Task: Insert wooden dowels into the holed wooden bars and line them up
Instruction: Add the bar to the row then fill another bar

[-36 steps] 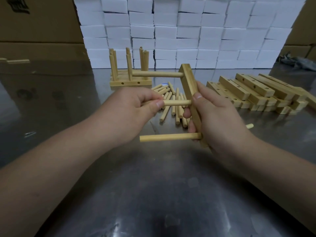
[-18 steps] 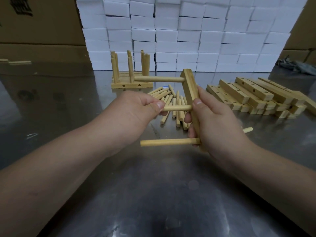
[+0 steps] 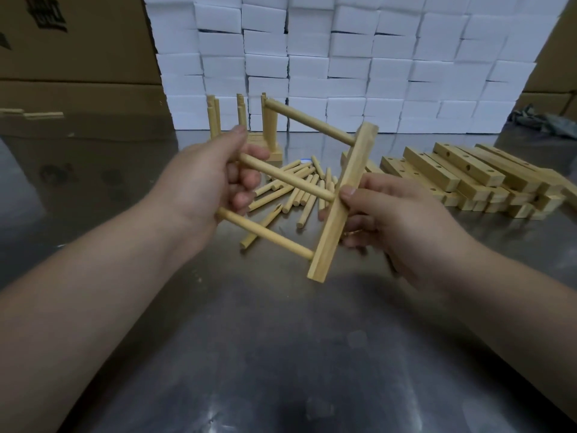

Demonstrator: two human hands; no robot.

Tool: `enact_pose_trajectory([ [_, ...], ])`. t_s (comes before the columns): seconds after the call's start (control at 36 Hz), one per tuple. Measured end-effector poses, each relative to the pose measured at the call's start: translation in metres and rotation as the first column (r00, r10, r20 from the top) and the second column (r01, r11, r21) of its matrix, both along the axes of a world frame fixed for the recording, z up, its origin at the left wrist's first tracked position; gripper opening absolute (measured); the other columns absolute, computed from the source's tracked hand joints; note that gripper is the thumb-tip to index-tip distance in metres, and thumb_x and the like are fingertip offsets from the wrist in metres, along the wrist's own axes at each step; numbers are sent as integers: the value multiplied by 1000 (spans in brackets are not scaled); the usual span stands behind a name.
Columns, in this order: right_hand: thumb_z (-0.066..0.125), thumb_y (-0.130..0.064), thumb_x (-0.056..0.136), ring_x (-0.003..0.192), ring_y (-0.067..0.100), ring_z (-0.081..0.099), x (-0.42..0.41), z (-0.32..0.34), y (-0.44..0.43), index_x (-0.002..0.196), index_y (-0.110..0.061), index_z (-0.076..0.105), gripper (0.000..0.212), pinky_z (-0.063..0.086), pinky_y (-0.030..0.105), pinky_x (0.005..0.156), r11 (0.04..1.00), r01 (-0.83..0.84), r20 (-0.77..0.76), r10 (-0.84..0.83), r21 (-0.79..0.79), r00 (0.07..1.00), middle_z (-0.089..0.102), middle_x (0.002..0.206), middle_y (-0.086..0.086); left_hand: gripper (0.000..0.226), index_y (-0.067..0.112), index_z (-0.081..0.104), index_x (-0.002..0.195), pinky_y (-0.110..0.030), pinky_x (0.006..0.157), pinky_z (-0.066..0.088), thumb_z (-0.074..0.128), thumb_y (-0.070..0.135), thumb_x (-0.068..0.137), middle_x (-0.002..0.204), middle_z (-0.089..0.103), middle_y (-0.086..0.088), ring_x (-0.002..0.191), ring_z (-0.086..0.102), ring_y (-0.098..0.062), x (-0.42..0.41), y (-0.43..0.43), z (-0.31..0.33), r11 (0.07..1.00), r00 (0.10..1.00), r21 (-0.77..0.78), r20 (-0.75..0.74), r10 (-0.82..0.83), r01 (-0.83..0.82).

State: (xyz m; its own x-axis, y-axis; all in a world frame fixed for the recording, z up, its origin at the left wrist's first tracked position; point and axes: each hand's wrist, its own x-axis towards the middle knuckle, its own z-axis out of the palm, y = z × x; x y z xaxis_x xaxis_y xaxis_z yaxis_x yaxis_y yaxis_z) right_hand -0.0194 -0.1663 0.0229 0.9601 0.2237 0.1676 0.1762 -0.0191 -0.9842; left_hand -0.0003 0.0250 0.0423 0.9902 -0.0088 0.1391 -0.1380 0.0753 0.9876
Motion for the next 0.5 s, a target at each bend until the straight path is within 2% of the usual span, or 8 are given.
enact_pose_trajectory([
  [0.08,53,-14,92,65,14,67,1,3,0,83,-9,65,15,51,15,52,981,0,-82,16,195,996,72,77,9,41,16,62,82,-16,42,36,34,43,96,47,50,7,41,42,-8,5,6,-1,988,989,-50,4,149,-148],
  [0.19,54,-6,89,69,17,71,4,5,-1,86,-6,61,8,54,17,57,911,47,-134,10,410,991,72,73,5,38,22,62,84,-22,51,37,34,45,96,59,55,9,50,48,-6,10,11,-6,954,955,44,40,294,-295],
  [0.31,52,1,88,86,26,71,8,2,0,86,-5,59,9,56,20,61,853,82,-176,12,516,984,73,84,11,29,24,66,79,-26,55,39,48,42,91,65,62,11,56,55,-8,6,0,-11,945,978,253,65,197,-207],
  [0.42,52,5,87,84,24,71,9,-1,3,88,-5,56,10,57,22,65,826,91,-191,20,557,981,72,80,10,14,39,70,76,-27,61,42,60,49,79,69,66,21,59,59,3,-2,-7,-18,850,994,525,111,-10,-50],
  [0.44,53,5,86,87,24,70,10,-1,4,88,-4,55,10,58,23,67,818,99,-195,16,567,981,72,82,11,18,39,69,83,-26,61,41,62,52,73,67,65,22,60,59,5,-3,-9,-19,835,994,550,100,-33,-28],
  [0.5,53,7,85,92,25,69,9,-2,5,88,-2,55,9,58,25,70,809,110,-199,9,577,980,71,87,14,40,32,67,100,-24,59,40,63,51,65,61,64,20,58,59,5,-2,-9,-21,817,996,576,83,-30,-24],
])
